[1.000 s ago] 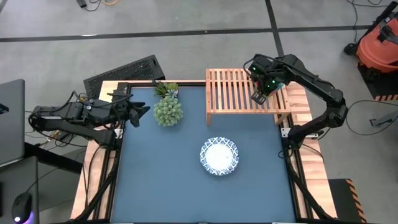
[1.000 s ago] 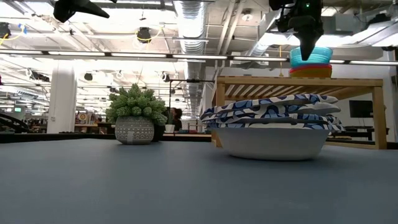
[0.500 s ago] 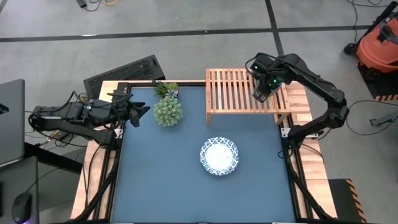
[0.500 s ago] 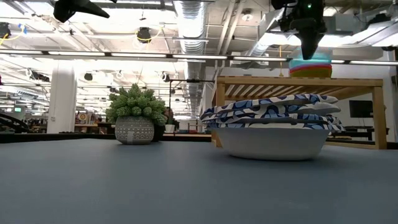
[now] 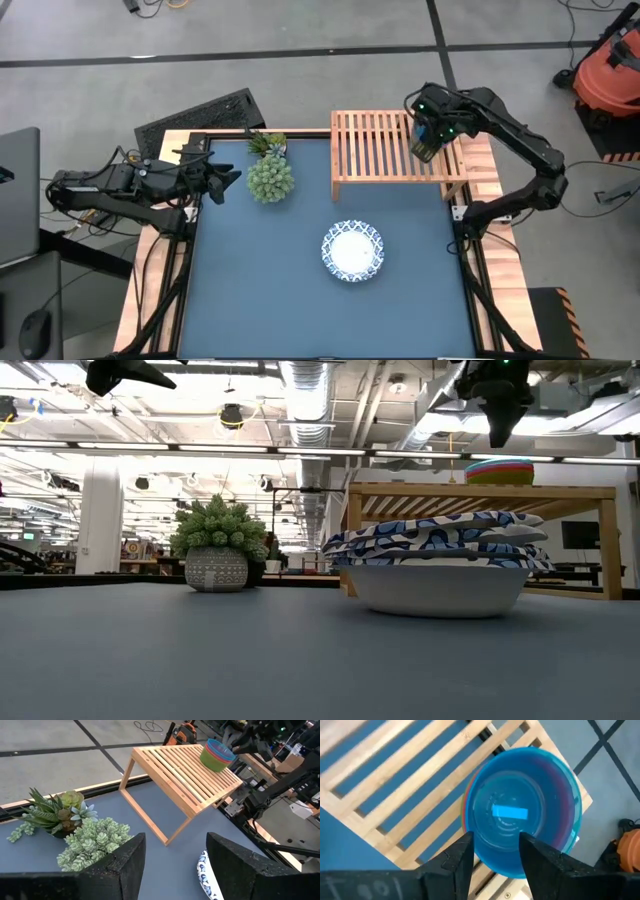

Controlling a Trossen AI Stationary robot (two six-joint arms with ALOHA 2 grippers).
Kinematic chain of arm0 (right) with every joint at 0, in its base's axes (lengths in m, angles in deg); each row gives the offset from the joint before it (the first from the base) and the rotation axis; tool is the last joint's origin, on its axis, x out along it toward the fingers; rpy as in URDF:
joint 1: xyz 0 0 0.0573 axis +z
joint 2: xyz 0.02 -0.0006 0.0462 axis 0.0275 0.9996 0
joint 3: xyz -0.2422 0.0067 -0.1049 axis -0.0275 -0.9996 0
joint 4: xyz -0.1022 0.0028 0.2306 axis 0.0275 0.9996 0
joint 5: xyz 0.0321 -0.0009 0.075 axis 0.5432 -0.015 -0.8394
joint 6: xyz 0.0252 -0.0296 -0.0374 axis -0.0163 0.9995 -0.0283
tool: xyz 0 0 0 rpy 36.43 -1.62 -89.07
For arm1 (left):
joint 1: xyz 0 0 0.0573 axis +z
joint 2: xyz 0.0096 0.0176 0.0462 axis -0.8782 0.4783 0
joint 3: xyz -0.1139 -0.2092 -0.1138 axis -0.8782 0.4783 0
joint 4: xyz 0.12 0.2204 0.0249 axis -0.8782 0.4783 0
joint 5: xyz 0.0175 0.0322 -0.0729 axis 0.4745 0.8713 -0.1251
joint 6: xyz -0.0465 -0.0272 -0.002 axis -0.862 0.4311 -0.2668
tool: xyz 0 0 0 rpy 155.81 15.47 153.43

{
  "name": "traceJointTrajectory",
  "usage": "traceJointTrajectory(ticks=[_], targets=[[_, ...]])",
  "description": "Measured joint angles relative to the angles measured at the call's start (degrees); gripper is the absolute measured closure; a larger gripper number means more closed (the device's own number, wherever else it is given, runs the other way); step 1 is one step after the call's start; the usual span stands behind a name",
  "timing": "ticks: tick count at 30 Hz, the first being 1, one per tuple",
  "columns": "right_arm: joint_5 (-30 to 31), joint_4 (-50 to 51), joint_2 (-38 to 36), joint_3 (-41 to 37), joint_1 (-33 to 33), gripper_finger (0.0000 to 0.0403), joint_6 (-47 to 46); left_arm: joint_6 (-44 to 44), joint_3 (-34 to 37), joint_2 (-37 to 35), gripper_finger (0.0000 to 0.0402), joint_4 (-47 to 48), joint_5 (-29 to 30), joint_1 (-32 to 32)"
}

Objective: Place and stack bowls onto a shelf
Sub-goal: Put the blue bowl on the shelf

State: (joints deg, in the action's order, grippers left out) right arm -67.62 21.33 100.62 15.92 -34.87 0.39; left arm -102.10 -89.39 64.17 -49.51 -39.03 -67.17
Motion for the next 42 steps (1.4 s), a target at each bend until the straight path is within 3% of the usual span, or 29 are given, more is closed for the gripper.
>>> traceJointTrajectory(ticks=[3,9,11,17,22,28,33,42], targets=[[-2.3,-3.0,-1.2,0.0,0.7,0.0223,-1.6,0.0,0.0,0.0,0.0205,0.0,0.0,0.0],[-16.1,-9.4,-5.3,0.0,5.3,0.0223,-8.2,0.0,0.0,0.0,0.0205,0.0,0.0,0.0],[-18.2,-10.4,-6.1,0.0,8.6,0.0223,-13.0,0.0,0.0,0.0,0.0205,0.0,0.0,0.0],[-17.8,-11.1,-6.4,-2.5,22.9,0.0223,-23.7,0.0,0.0,0.0,0.0205,0.0,0.0,0.0],[-16.6,-13.0,-4.7,-7.1,35.7,0.0223,-24.1,0.0,0.0,0.0,0.0205,0.0,0.0,0.0],[-16.5,-23.6,-3.7,-14.9,47.9,0.0223,-20.6,-0.1,0.0,0.0,0.0205,0.0,0.0,0.0],[-16.5,-30.3,-2.5,-19.9,54.0,0.0223,-20.4,-0.5,0.0,0.0,0.0205,0.0,-0.2,0.0],[-16.4,-34.0,3.2,-20.9,59.0,0.0223,-18.6,-0.7,0.0,2.6,0.0205,0.0,-3.3,0.0]])
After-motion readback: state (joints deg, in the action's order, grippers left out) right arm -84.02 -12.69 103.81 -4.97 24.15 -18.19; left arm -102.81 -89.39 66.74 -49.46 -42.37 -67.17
